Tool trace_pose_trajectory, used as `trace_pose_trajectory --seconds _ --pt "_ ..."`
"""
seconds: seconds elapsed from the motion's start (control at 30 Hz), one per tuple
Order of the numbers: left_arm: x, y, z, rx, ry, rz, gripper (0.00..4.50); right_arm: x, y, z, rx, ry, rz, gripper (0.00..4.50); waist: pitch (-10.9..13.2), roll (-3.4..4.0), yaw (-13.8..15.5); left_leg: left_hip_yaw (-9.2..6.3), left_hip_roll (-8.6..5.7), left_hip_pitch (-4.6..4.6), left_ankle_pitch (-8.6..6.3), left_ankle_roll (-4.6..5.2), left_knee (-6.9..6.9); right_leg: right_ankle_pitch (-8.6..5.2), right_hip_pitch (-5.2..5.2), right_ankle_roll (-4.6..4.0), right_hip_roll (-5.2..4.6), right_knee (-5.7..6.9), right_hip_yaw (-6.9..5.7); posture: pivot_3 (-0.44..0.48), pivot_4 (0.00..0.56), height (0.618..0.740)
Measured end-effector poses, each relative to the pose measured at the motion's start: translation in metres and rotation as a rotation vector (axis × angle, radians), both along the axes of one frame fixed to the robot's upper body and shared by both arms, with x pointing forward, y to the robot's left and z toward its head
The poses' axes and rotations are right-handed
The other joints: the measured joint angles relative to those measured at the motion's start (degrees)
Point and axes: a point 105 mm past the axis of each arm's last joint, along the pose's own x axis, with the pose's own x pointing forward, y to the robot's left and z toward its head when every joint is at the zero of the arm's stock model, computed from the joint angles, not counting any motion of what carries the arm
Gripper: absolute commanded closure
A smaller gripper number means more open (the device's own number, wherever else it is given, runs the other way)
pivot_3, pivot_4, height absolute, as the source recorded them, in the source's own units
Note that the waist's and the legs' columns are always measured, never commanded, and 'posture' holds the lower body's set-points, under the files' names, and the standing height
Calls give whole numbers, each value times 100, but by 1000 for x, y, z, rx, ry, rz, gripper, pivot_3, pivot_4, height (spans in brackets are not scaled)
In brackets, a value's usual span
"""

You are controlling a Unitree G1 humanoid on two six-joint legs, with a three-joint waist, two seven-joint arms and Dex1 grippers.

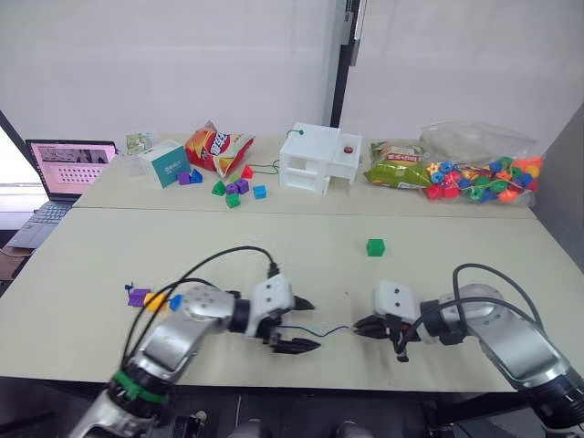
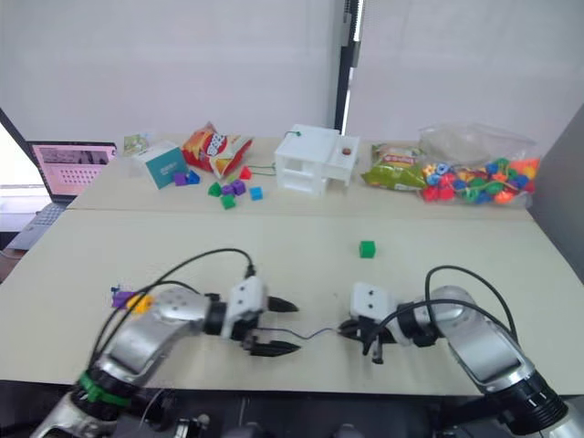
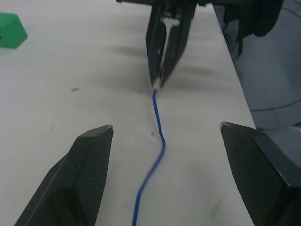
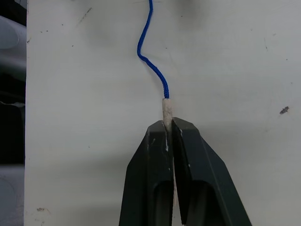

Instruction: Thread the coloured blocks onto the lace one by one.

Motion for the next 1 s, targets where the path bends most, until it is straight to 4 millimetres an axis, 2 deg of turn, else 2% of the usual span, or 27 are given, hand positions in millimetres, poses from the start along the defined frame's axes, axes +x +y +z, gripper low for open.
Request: trace_pose_trajectory --seconds 0.17,0.4,0.5,0.77,0.8,1.0 --pt "16 -27 -9 -19 -24 20 684 0 2 -2 -16 5 10 4500 0 0 -7 0 -1 -1 0 1 1 0 0 0 0 -3 0 0 150 740" --pt "9 -40 -27 39 -9 -46 684 2 3 -1 -20 -2 5 4500 0 0 3 -2 -1 -2 0 1 1 0 1 0 -3 -4 0 0 150 740" --pt "10 -41 -27 34 -6 -47 1454 2 3 -1 -20 0 4 4500 0 0 4 -1 -2 -1 0 1 2 0 2 0 -4 -4 0 0 150 740" --pt "10 -45 -29 33 2 -50 4252 1 3 -1 -19 5 3 4500 0 0 3 -2 -2 -1 0 1 2 0 2 0 -4 -4 0 0 150 740" --pt "10 -45 -29 34 4 -53 4469 1 3 -1 -19 4 2 4500 0 0 2 -2 -2 -1 0 1 2 0 2 0 -4 -4 0 0 150 740" --pt "9 -47 -27 28 7 -61 4469 1 2 0 -25 -4 5 4500 0 0 4 -2 -2 -1 -1 1 2 0 2 0 -4 -4 0 0 150 740"
